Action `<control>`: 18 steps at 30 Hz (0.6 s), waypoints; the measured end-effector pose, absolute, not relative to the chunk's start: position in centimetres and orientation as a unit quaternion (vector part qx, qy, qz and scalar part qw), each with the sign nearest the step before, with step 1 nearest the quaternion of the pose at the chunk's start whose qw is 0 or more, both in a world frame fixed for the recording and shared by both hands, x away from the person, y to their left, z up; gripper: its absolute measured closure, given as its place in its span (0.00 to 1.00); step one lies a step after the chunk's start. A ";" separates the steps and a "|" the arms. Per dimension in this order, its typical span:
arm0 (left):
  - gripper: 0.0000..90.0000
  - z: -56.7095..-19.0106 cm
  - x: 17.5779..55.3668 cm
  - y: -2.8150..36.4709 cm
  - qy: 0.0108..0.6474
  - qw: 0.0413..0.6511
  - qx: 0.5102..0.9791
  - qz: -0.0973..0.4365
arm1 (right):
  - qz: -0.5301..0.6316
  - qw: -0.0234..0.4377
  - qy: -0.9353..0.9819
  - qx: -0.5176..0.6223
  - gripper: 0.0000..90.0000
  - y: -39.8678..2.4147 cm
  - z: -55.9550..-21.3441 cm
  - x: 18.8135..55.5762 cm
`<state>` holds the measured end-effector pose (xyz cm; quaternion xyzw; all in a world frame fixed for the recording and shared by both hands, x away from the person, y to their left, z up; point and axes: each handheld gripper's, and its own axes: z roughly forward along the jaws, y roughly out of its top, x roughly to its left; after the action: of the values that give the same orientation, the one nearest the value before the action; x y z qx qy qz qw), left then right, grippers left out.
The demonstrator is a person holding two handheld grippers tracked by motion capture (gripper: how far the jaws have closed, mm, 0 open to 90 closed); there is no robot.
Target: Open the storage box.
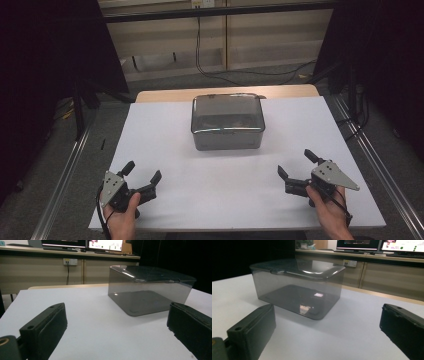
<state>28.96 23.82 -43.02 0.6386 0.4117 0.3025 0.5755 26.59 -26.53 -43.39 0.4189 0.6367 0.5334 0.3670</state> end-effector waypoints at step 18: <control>0.03 -43.1 28.7 23.3 0.410 0.567 0.646 0.306 | 0.558 0.333 0.648 0.398 0.00 -23.6 -42.9 28.7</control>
<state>28.74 23.30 -43.12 0.6458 0.4097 0.3059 0.5670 28.72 -23.61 -42.86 0.3975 0.6479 0.5577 0.3334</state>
